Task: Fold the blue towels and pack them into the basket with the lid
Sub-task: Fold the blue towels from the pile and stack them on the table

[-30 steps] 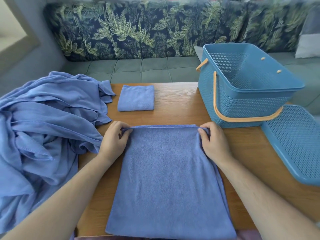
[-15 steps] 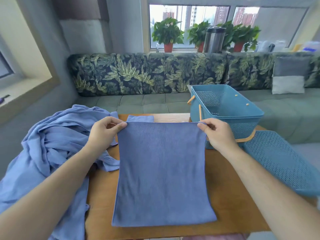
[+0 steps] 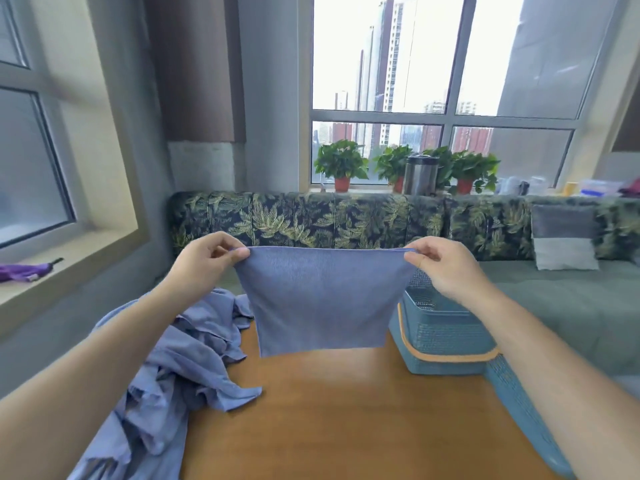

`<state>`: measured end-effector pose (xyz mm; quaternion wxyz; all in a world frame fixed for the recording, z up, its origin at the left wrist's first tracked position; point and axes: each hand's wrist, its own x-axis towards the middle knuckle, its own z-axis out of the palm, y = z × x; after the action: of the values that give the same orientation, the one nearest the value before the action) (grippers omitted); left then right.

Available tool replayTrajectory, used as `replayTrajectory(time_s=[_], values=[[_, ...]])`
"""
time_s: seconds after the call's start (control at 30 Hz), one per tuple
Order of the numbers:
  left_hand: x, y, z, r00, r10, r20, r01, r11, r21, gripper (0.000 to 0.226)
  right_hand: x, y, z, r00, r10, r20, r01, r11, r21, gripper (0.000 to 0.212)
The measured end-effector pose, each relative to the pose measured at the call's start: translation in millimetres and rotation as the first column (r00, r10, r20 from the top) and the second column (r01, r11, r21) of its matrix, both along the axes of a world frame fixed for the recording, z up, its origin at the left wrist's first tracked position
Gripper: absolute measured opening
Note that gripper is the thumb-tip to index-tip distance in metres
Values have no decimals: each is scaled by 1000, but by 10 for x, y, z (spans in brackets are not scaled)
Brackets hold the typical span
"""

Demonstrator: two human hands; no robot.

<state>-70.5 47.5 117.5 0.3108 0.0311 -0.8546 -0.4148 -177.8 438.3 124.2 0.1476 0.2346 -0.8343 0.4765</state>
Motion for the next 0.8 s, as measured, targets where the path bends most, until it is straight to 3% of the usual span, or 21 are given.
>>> replayTrajectory(time_s=[0.13, 0.27, 0.37, 0.53, 0.63, 0.8], values=[[190, 3, 240, 998, -56, -31, 58, 997, 54, 14, 133, 116, 210, 999, 45, -10, -45, 997, -54, 9], [206, 47, 405, 998, -54, -41, 56, 998, 34, 18, 159, 155, 364, 1000, -12, -29, 11, 1000, -28, 6], [116, 110, 371, 1000, -9, 17, 9, 1000, 20, 19, 124, 135, 343, 998, -43, 44, 42, 999, 10, 4], [-131, 118, 91, 987, -15, 161, -9, 989, 148, 14, -31, -1, 74, 978, -59, 198, 66, 997, -26, 4], [-318, 84, -21, 989, -30, 148, -4, 974, 225, 10, -162, -135, -66, 974, -73, 216, 93, 992, -84, 3], [-493, 31, -47, 999, -32, 31, 21, 949, 315, 13, -335, -278, -151, 988, -109, 114, 125, 981, -147, 13]])
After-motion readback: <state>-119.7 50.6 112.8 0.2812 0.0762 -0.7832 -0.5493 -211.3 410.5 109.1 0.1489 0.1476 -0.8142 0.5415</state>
